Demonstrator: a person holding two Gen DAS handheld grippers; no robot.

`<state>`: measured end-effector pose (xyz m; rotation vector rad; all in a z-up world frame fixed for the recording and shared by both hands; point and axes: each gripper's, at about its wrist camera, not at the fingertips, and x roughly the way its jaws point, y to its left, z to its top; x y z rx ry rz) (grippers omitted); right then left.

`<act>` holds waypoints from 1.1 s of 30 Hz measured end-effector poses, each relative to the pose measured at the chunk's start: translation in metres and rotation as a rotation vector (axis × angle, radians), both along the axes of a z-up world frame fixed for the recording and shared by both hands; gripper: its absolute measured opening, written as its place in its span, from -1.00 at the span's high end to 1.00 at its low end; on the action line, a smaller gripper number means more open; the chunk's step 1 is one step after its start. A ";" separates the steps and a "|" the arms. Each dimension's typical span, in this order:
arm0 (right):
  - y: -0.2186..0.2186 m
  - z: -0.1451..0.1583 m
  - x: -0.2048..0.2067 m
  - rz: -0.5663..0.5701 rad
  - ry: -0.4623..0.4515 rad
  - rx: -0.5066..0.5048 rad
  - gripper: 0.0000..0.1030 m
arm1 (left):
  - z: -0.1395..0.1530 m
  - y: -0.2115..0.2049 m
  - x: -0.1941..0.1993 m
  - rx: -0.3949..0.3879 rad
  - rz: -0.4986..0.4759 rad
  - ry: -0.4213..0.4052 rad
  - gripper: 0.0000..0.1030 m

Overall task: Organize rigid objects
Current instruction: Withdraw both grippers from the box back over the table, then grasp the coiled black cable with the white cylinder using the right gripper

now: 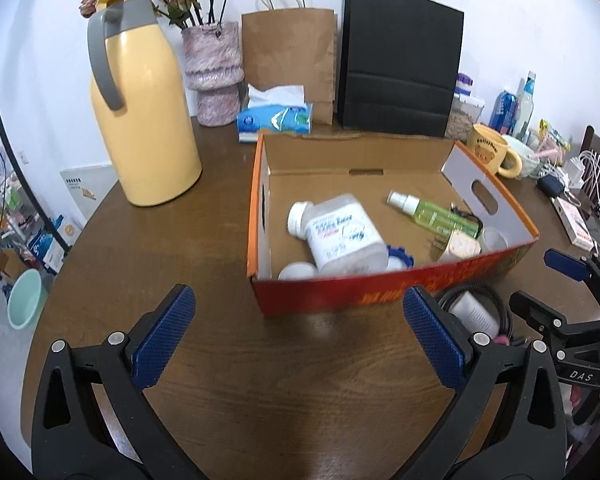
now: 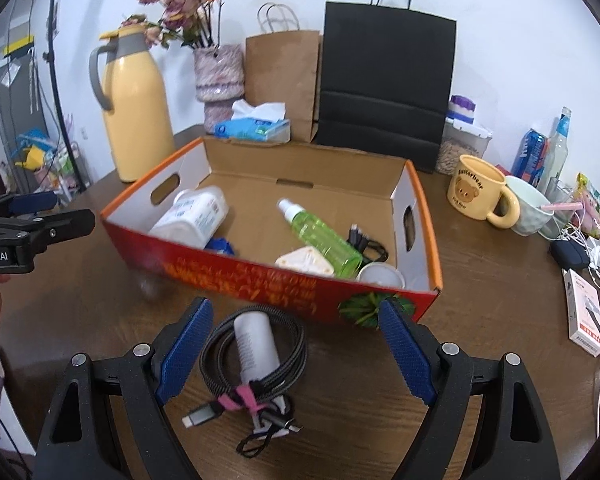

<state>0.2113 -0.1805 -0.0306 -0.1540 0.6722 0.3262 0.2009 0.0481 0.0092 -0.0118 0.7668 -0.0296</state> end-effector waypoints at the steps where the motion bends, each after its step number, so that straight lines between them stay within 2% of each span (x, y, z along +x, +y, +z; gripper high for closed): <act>1: 0.001 -0.002 -0.001 0.004 0.005 -0.004 -0.73 | -0.002 0.000 -0.002 0.004 -0.002 0.008 -1.00; 21: 0.034 -0.053 0.002 0.128 0.140 -0.172 -0.73 | -0.025 0.002 -0.008 0.031 -0.026 0.073 -1.00; 28: 0.040 -0.066 0.014 0.138 0.181 -0.183 -0.75 | -0.027 0.002 -0.008 0.028 -0.035 0.082 -1.00; 33: 0.035 -0.069 0.020 0.133 0.181 -0.124 -0.75 | -0.028 0.000 -0.010 0.028 -0.043 0.082 -1.00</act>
